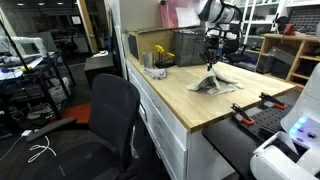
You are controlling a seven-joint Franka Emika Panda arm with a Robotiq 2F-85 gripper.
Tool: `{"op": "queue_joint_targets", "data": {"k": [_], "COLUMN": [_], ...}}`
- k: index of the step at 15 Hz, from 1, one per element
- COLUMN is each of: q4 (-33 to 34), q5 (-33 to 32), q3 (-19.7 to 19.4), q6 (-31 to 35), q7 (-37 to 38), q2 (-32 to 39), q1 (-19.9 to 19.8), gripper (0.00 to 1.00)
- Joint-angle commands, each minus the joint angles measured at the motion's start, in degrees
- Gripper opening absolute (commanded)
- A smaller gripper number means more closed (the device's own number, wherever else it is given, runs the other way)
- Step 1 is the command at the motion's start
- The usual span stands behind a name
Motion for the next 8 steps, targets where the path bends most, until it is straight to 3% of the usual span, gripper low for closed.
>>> {"op": "queue_joint_targets", "data": {"k": [1, 8], "q4": [-2.84, -5.43], "q5": [1.44, -0.49], "q3": [-1.95, -4.29], "q6": [1.19, 7.24], "q7": [-1.03, 0.16], "q2": [-7.86, -18.40], "q1": [-0.12, 0.74], "gripper": [0.01, 0.01]}}
